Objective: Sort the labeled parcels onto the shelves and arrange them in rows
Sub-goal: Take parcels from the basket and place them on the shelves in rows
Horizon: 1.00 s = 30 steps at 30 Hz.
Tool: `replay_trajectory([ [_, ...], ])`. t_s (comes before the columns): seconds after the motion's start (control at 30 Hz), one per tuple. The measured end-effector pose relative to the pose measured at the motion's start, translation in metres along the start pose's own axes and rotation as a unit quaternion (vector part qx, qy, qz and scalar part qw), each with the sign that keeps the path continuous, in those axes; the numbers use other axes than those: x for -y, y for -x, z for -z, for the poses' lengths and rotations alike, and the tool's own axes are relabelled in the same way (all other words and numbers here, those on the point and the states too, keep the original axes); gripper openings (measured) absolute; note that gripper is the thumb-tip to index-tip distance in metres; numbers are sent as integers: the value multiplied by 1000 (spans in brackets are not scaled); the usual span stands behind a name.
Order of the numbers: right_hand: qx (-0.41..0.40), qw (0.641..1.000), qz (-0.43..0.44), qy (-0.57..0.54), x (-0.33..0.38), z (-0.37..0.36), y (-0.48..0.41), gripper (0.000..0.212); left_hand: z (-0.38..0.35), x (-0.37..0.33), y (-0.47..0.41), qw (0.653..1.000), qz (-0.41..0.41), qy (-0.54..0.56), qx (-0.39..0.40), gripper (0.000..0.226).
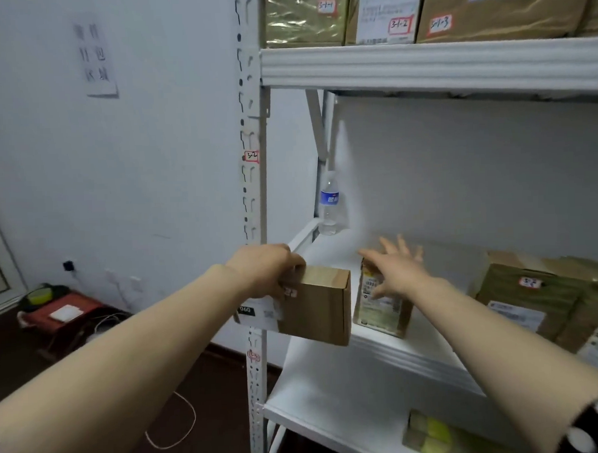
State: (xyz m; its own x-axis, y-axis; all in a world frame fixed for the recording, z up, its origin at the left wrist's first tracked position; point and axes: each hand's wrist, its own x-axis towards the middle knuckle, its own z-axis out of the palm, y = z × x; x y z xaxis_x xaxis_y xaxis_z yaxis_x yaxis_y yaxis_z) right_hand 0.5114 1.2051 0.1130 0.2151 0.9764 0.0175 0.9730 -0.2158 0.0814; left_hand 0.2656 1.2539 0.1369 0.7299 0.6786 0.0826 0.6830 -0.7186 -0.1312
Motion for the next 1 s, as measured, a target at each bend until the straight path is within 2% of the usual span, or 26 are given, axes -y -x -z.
replay_trajectory([
  [0.13,45,999,-1,7,-11,-8,-14,92,2,-7,-18,1000,-14,-5,-5,52],
  [0.33,26,999,39,13,-35,-10,-8,78,-7,-25,-44,999,-30,-12,-6,53],
  [0.63,22,1000,15,14,-55,-15,5,75,-30,-47,-73,999,-18,-39,10,55],
  [0.77,23,1000,12,9,-56,-15,4,83,-35,-46,-81,998,-6,-46,40,53],
  [1.0,17,999,-1,-39,-62,-26,-3,111,-41,-37,-91,996,23,-48,66,52],
])
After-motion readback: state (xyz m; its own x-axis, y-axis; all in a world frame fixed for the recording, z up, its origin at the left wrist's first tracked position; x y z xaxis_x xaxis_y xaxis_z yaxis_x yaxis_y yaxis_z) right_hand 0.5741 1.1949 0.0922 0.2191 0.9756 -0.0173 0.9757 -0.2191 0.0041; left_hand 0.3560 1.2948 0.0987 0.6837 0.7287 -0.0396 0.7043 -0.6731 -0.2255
